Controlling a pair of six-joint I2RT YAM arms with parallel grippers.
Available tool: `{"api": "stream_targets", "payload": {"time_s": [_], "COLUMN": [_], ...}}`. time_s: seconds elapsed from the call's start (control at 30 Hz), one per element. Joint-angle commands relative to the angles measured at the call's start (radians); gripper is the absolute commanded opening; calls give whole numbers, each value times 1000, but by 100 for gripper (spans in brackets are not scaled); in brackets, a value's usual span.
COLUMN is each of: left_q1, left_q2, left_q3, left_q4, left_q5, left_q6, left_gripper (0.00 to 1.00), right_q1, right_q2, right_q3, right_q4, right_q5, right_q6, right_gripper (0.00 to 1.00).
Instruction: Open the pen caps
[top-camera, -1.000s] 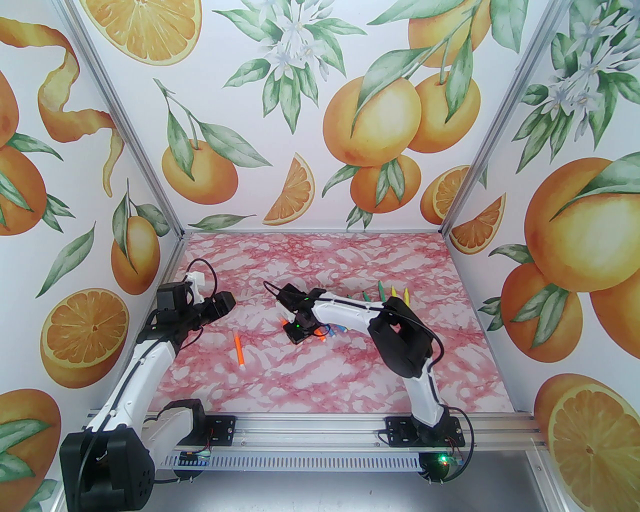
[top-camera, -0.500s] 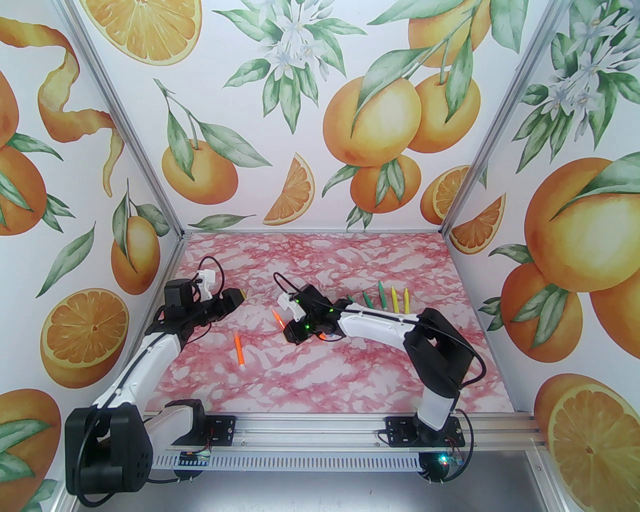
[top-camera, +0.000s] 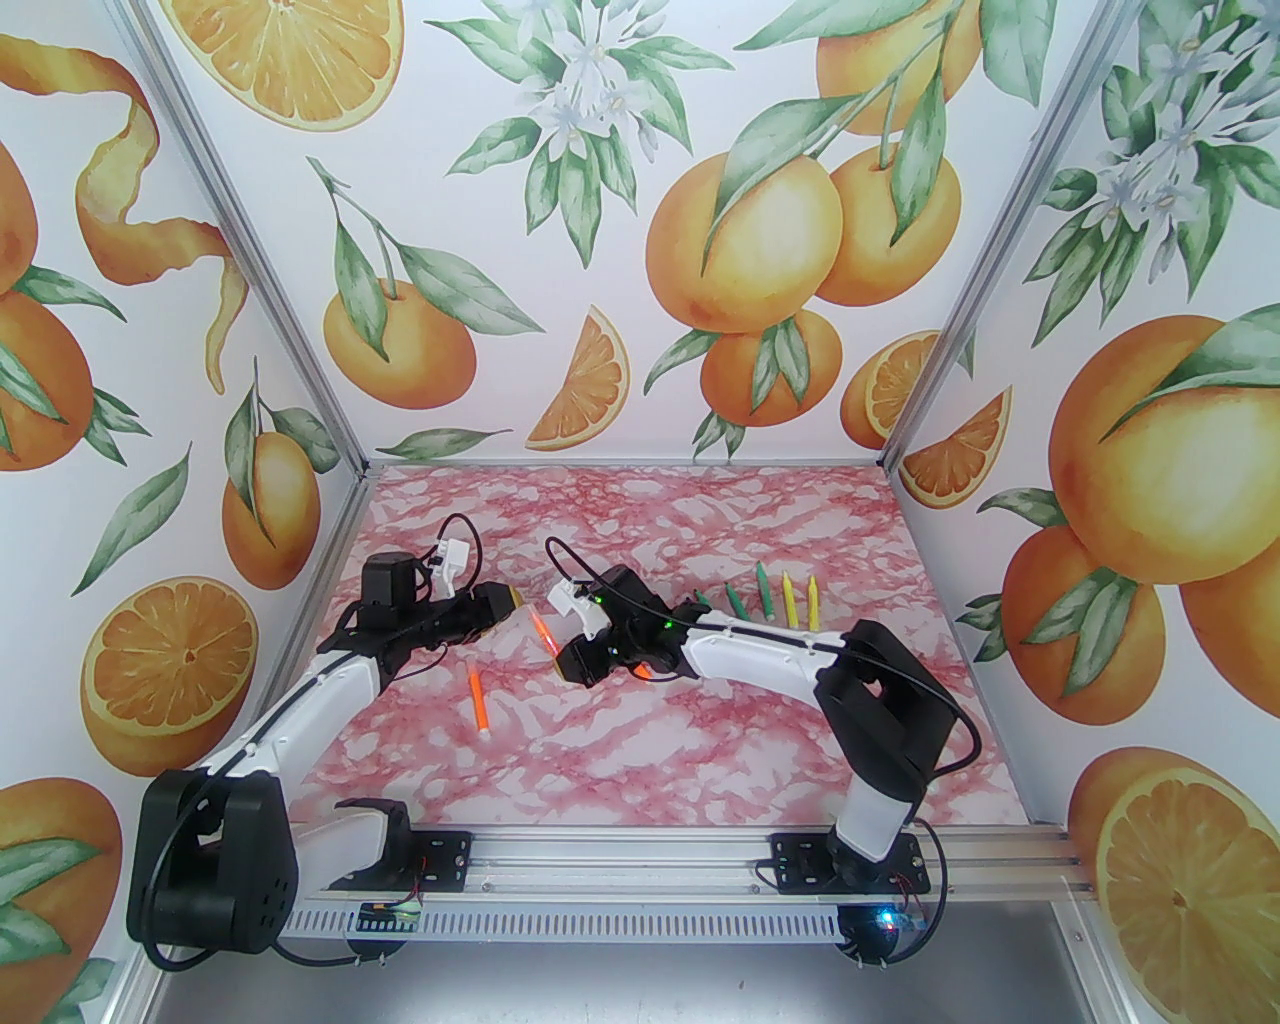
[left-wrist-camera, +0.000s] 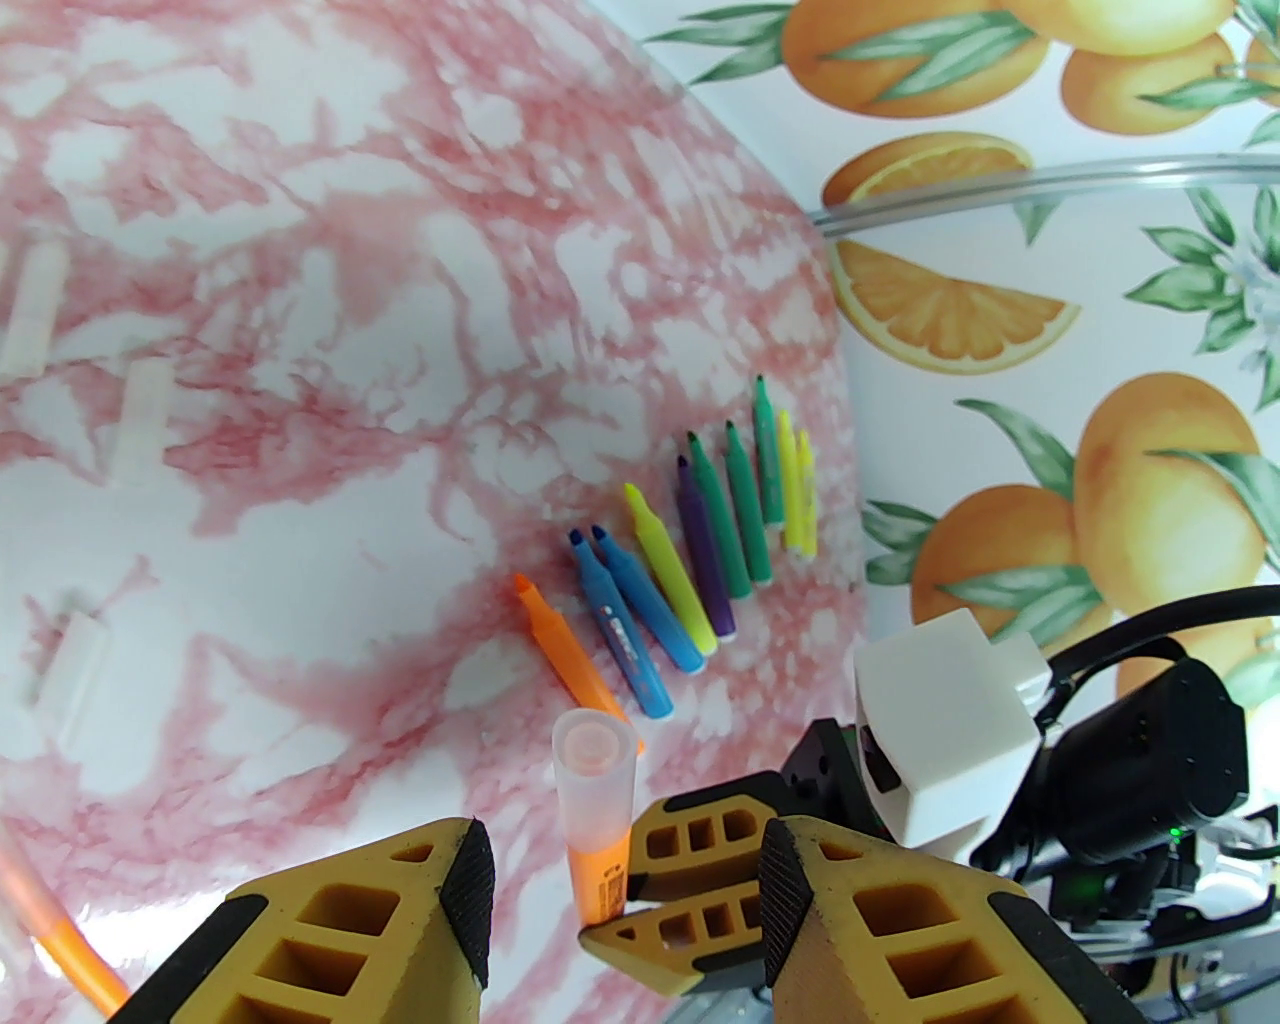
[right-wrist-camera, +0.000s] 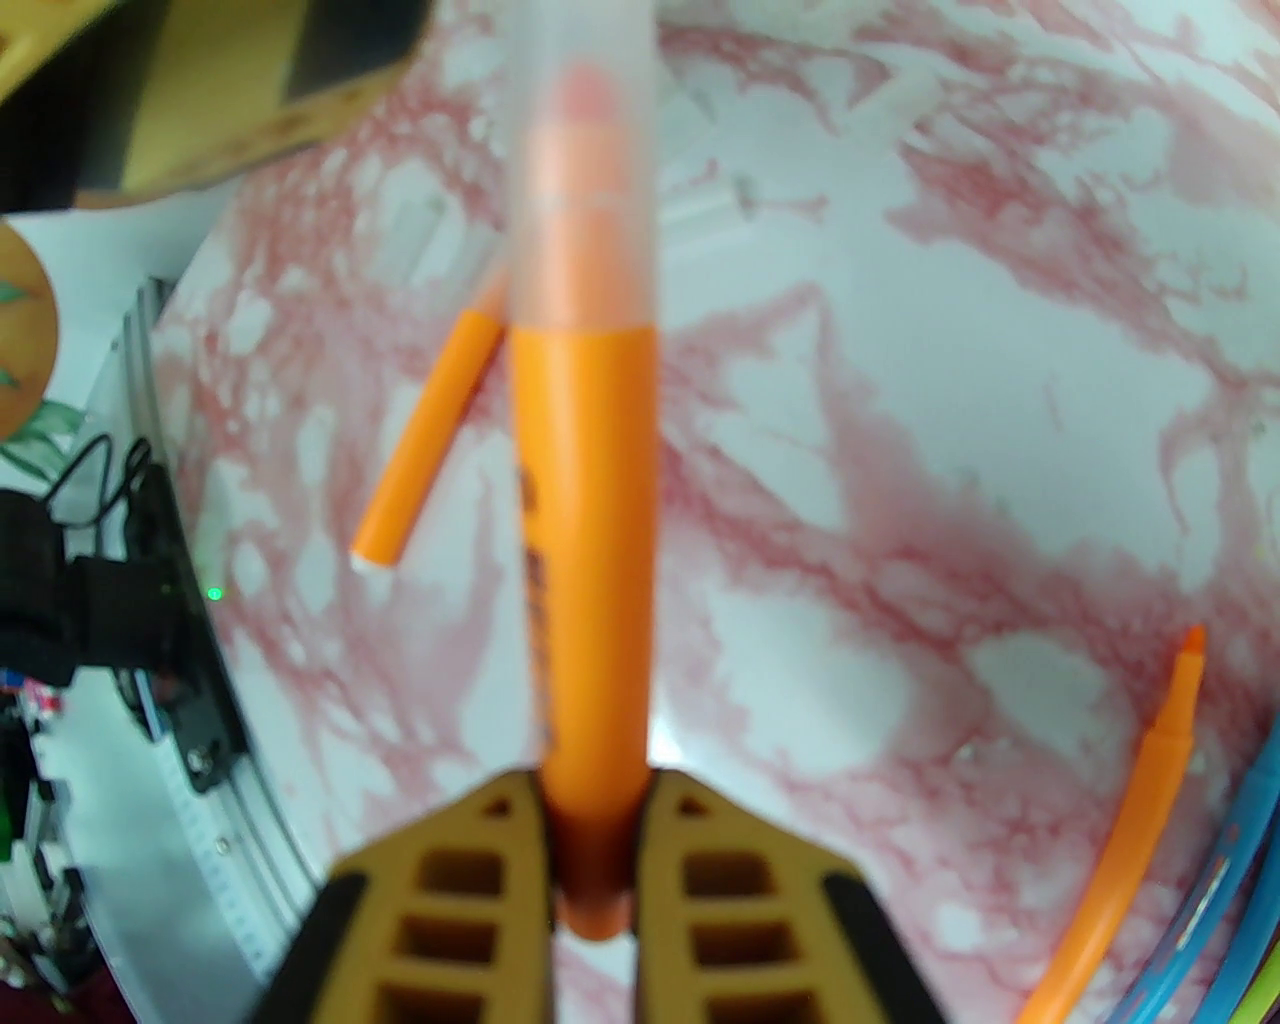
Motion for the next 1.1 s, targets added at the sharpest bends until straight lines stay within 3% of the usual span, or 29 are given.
{"api": "stream_targets", "payload": {"time_s": [0.0, 0.6, 1.07], "left_q1": [-19, -80, -102], "left_q2": [28, 75, 83], "left_q3": [31, 60, 86], "left_q4": [41, 81, 82], "left_q5": [19, 10, -10], "left_q6": [8, -12, -12], "left_gripper": [50, 45, 25], "right_q1": [-6, -5, -5], "right_q2": [-38, -41, -35], "right_q3": [-8, -15, -22], "right_q4": [41, 60, 61], "right_q5": [-32, -50, -45], "right_q6": [8, 13, 12], "right_gripper": [0, 0, 0]}}
